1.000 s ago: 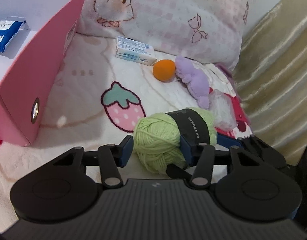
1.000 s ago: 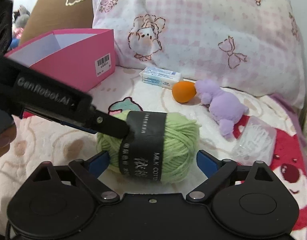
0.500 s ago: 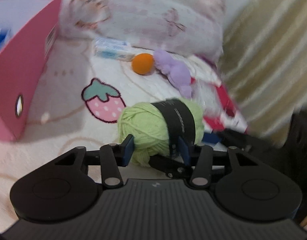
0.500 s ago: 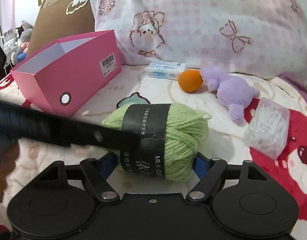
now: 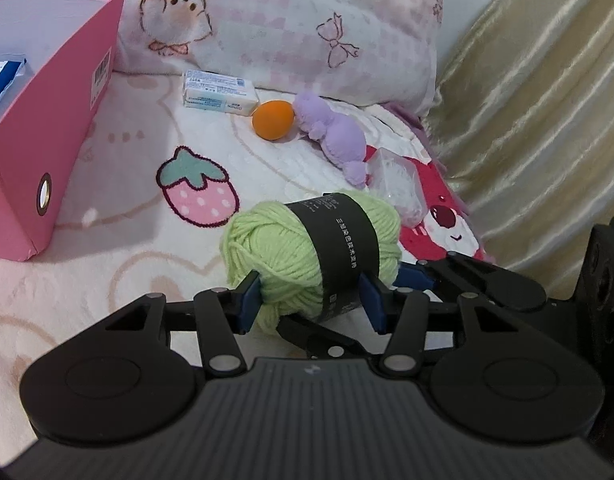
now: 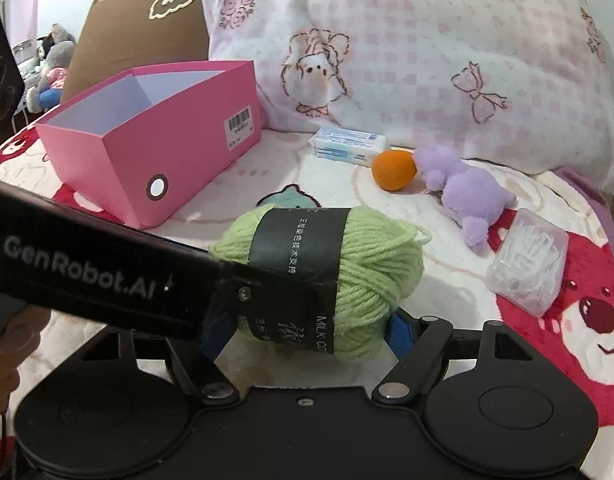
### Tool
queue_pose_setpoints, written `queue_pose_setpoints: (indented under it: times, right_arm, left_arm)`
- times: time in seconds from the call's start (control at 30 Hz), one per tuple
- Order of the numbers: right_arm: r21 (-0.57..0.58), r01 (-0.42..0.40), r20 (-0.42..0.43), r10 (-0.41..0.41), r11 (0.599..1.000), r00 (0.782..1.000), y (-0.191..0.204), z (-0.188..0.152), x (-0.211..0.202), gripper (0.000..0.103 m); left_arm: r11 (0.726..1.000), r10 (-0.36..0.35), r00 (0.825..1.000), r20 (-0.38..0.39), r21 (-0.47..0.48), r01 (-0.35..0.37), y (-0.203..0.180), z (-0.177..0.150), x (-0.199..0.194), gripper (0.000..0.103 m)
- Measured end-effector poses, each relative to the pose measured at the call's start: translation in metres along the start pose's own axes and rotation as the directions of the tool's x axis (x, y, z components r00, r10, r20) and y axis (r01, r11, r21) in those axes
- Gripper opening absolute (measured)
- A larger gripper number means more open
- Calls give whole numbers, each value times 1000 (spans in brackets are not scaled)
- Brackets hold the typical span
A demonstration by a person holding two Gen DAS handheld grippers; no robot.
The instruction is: Organize objects
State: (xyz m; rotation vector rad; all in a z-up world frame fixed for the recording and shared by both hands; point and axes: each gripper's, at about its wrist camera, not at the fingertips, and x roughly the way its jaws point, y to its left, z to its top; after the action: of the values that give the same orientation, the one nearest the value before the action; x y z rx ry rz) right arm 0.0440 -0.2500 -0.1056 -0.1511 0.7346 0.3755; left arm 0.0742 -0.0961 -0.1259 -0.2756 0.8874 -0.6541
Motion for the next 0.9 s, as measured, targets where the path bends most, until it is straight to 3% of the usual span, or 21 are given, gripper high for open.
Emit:
queue_pose_setpoints:
  times: [0.2, 0.3, 0.5, 0.9]
  right_arm:
    - [27, -34, -16, 34, 999, 999, 7, 2, -10, 80]
    - [31, -48, -13, 48, 998, 999, 11, 4, -17, 82]
    - [76, -84, -12, 86, 993, 996, 15, 14, -32, 82]
    - [90, -133, -81, 140, 987, 987, 46, 30, -55, 85]
  left_arm:
    - [1000, 17, 999, -38, -10, -18, -3, 3, -14, 50]
    - [997, 53, 996, -68, 58, -50, -14, 7, -22, 50]
    - [994, 82, 994, -74, 80, -76, -24, 15, -45, 50]
    - [995, 101, 985, -137, 0, -102, -16, 15, -85, 50]
